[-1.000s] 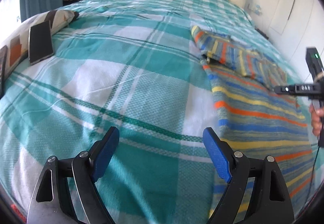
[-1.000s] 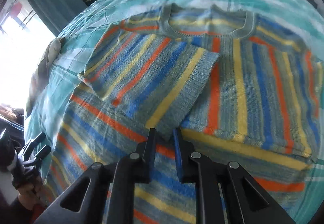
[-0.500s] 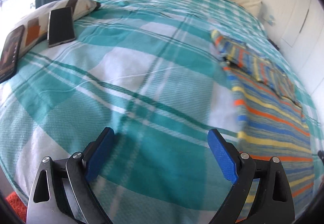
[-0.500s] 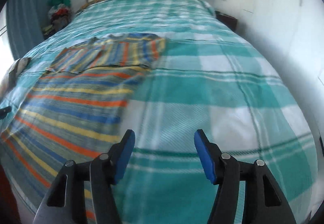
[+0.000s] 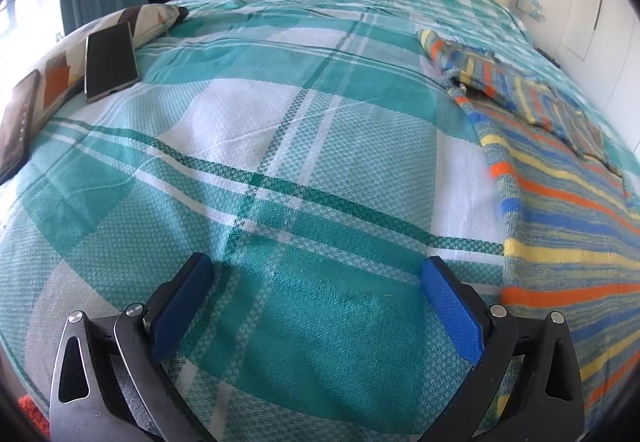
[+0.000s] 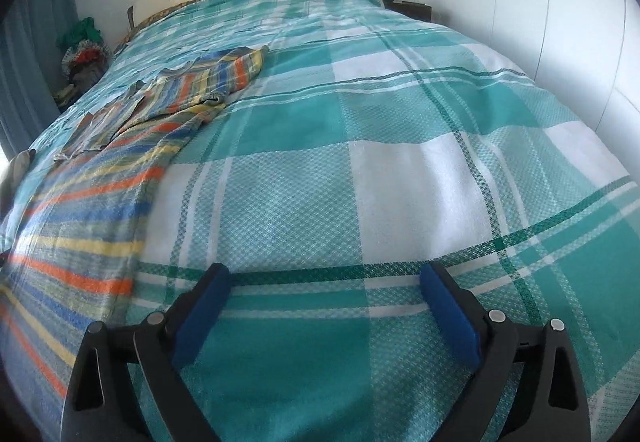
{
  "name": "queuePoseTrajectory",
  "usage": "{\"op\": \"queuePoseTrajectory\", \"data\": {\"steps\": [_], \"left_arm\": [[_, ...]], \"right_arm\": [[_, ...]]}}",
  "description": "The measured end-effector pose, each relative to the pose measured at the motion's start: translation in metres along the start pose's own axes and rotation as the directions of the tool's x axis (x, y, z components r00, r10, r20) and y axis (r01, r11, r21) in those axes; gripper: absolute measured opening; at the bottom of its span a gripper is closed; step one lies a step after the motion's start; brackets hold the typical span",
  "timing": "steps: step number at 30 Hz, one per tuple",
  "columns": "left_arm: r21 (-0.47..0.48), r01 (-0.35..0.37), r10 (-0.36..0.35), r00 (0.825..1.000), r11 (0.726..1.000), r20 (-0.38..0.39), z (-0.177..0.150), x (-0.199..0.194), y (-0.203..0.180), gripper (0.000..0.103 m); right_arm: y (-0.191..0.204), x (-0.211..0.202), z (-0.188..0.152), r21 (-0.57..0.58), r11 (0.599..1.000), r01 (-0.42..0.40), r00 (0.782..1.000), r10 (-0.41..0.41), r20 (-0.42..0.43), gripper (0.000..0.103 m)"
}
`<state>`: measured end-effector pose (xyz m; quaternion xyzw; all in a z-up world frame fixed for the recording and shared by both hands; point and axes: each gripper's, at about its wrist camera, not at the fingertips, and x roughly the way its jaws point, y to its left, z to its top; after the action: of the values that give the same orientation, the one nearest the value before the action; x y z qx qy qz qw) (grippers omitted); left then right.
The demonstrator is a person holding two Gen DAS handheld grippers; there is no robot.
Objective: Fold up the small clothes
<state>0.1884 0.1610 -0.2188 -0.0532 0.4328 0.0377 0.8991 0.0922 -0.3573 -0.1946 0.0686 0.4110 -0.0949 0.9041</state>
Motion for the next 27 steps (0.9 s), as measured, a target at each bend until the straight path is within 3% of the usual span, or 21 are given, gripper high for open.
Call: {"op": "queuePoseTrajectory", "data": {"steps": [27], "left_arm": [[0.008, -0.007, 0.007, 1.000, 1.000, 0.015, -0.0023, -0.0018, -0.0025, 0.102]], "right_arm": [[0.0017, 0.0033, -0.0021, -0.007, 1.000, -0.003, 1.000, 0.003, 0.006, 0.099]]}}
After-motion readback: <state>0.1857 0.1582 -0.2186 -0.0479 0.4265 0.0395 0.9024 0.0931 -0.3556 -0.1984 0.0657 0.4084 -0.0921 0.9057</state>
